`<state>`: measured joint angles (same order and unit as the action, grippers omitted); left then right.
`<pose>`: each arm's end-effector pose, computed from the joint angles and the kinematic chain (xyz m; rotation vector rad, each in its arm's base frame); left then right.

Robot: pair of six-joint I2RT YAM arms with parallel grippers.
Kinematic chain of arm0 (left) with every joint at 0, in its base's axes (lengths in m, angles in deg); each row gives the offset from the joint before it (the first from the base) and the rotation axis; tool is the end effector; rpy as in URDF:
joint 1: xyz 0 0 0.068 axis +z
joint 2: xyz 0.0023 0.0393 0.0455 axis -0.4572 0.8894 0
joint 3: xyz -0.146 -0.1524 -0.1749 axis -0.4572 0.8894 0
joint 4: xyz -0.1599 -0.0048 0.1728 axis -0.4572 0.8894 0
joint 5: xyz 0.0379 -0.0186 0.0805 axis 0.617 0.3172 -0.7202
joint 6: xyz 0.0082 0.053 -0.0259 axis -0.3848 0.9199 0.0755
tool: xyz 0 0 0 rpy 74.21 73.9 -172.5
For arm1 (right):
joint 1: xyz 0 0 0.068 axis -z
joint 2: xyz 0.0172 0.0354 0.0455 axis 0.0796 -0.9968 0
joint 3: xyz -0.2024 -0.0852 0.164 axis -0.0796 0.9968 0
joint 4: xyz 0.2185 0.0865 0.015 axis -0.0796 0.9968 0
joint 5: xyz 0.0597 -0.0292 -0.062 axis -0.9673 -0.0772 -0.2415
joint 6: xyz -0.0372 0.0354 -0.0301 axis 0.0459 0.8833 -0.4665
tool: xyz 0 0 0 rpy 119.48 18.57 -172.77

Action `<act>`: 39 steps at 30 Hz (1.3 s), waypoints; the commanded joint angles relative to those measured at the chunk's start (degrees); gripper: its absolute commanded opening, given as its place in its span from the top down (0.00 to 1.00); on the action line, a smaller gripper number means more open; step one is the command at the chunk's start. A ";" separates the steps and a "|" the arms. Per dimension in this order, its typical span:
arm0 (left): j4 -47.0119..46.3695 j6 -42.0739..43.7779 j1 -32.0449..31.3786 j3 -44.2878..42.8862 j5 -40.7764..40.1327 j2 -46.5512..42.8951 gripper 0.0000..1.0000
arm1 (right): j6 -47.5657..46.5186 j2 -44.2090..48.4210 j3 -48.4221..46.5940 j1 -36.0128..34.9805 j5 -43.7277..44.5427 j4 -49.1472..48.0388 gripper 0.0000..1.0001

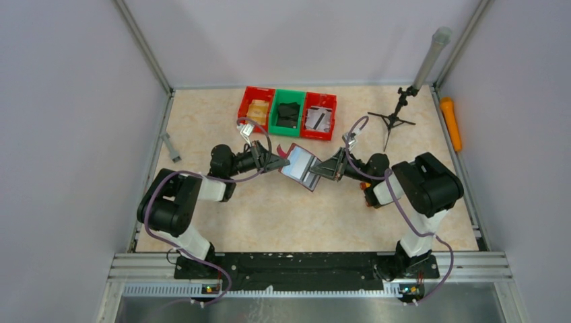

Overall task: Take the credit cards out of the card holder
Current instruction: Remove the credit card from the card holder.

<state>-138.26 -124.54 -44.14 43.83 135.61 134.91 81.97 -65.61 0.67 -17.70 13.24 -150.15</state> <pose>0.2636 -0.1161 0.2147 0.1014 1.8423 -1.7452 0.2556 0.1398 0.1856 0.0049 1.8410 1.9042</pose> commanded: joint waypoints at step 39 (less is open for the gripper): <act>-1.94 0.58 -3.30 -3.57 2.81 5.38 1.00 | -0.20 -0.42 0.58 0.73 0.00 -12.73 0.78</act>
<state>-136.29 -123.55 -47.17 41.58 137.16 139.63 82.12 -65.72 1.07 -17.39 13.19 -150.13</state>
